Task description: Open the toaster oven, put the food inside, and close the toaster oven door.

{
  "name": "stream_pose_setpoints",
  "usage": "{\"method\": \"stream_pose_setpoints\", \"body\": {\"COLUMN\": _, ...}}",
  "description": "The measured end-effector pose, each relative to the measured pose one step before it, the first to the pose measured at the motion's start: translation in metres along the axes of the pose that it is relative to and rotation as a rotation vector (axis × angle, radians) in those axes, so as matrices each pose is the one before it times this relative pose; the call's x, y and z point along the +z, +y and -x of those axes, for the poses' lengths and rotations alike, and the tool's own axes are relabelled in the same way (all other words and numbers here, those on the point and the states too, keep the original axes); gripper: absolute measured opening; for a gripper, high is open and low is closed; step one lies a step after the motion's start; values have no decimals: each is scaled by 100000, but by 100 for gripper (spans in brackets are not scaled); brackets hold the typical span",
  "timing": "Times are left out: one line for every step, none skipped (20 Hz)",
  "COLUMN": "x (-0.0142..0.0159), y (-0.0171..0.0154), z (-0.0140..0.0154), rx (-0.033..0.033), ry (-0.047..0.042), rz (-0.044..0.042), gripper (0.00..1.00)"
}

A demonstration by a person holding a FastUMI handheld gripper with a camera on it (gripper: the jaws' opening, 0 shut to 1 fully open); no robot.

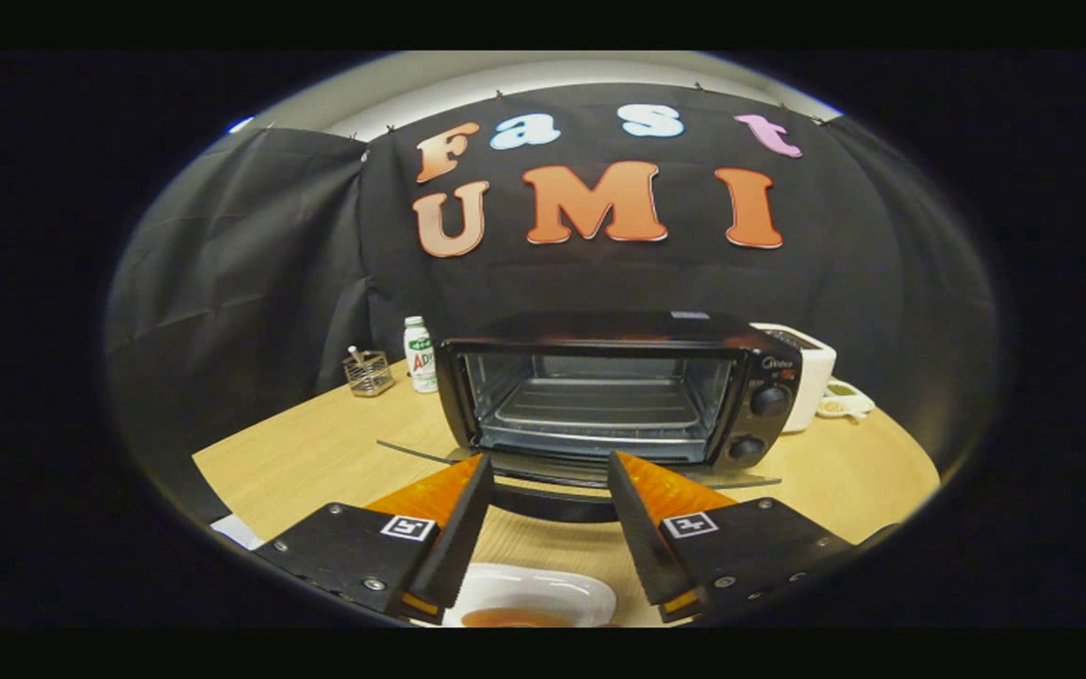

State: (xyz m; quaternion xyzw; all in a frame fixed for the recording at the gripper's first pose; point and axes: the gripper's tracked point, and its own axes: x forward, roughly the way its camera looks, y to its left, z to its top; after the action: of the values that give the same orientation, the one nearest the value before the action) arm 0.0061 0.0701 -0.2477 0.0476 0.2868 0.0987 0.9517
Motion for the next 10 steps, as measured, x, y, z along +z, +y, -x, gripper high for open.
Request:
{"method": "stream_pose_setpoints", "body": {"x": -581, "y": 42, "z": 81, "rx": 742, "ry": 821, "rz": 128, "gripper": 73}}
{"method": "stream_pose_setpoints", "body": {"x": -851, "y": 13, "z": 284, "rx": 191, "ry": 1028, "rz": 202, "gripper": 73}}
{"method": "stream_pose_setpoints", "body": {"x": -584, "y": -45, "z": 30, "rx": -284, "ry": 1034, "rz": -38, "gripper": 73}}
{"method": "stream_pose_setpoints", "body": {"x": -866, "y": -5, "z": -101, "rx": -69, "ry": 1636, "rz": 182, "gripper": 73}}
{"method": "stream_pose_setpoints", "body": {"x": -854, "y": 33, "z": -59, "rx": 166, "ry": 1845, "rz": 715, "gripper": 73}}
{"method": "stream_pose_setpoints", "body": {"x": -794, "y": 74, "z": -52, "rx": 153, "ry": 2226, "rz": 223, "gripper": 73}}
{"method": "stream_pose_setpoints", "body": {"x": -558, "y": -14, "z": -102, "rx": 239, "ry": 1498, "rz": -661, "gripper": 73}}
{"method": "stream_pose_setpoints", "body": {"x": -510, "y": -57, "z": -128, "rx": 335, "ry": 1605, "rz": -971, "gripper": 73}}
{"method": "stream_pose_setpoints", "body": {"x": -528, "y": -112, "z": -163, "rx": 327, "ry": 1491, "rz": -1210, "gripper": 73}}
{"method": "stream_pose_setpoints", "body": {"x": -471, "y": 33, "z": -236, "rx": 180, "ry": 1616, "rz": -806, "gripper": 73}}
